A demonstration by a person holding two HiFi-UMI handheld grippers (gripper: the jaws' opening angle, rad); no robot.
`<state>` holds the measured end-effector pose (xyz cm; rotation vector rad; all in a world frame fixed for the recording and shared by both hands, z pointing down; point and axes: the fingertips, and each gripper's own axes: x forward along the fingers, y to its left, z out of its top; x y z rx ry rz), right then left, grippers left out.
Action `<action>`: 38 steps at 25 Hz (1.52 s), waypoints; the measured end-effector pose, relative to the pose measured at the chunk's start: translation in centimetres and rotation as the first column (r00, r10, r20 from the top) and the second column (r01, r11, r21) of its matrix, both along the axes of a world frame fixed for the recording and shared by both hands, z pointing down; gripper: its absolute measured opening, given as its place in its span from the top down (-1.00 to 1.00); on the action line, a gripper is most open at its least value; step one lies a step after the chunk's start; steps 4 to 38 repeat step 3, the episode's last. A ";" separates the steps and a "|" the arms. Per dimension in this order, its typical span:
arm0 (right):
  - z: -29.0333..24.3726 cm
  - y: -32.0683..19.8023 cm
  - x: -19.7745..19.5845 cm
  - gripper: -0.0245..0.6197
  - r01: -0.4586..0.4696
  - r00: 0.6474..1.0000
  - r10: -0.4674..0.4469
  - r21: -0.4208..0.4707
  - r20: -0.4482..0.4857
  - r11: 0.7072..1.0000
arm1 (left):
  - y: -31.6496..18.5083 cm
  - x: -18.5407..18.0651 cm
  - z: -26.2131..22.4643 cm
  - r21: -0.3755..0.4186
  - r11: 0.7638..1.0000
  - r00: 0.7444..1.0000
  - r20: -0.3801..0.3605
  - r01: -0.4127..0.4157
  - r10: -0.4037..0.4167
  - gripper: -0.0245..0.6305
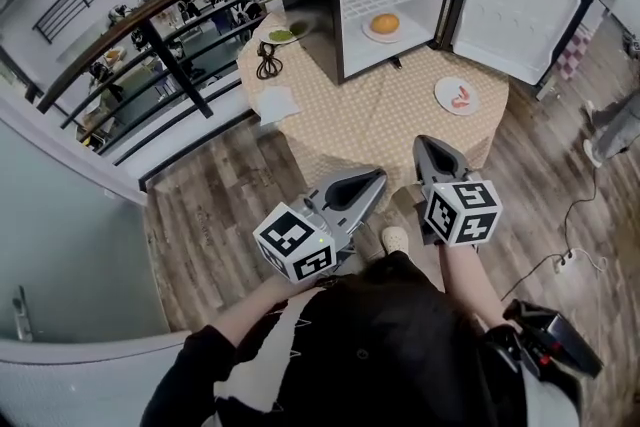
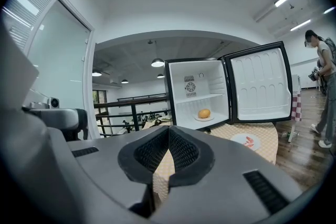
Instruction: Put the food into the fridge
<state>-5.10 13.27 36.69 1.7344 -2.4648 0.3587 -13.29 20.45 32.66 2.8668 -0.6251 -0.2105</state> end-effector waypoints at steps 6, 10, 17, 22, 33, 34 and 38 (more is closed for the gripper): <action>-0.1 0.0 -0.4 0.88 0.001 1.000 -0.001 0.005 -0.003 1.000 | 0.0 -0.5 -0.1 0.006 1.000 1.000 0.002 0.005 -0.005 0.89; -0.1 0.0 -0.4 0.88 0.001 1.000 -0.001 0.005 -0.003 1.000 | 0.0 -0.5 -0.1 0.006 1.000 1.000 0.002 0.005 -0.005 0.89; -0.1 0.0 -0.4 0.88 0.001 1.000 -0.001 0.005 -0.003 1.000 | 0.0 -0.5 -0.1 0.006 1.000 1.000 0.002 0.005 -0.005 0.89; -0.1 0.0 -0.4 0.88 0.001 1.000 -0.001 0.005 -0.003 1.000 | 0.0 -0.5 -0.1 0.006 1.000 1.000 0.002 0.005 -0.005 0.89; -0.1 0.0 -0.4 0.88 0.001 1.000 -0.001 0.005 -0.003 1.000 | 0.0 -0.5 -0.1 0.006 1.000 1.000 0.002 0.005 -0.005 0.89; -0.1 0.0 -0.4 0.88 0.001 1.000 -0.001 0.005 -0.003 1.000 | 0.0 -0.5 -0.1 0.006 1.000 1.000 0.002 0.005 -0.005 0.89; -0.1 0.0 -0.4 0.88 0.001 1.000 -0.001 0.005 -0.003 1.000 | 0.0 -0.5 -0.1 0.006 1.000 1.000 0.002 0.005 -0.005 0.89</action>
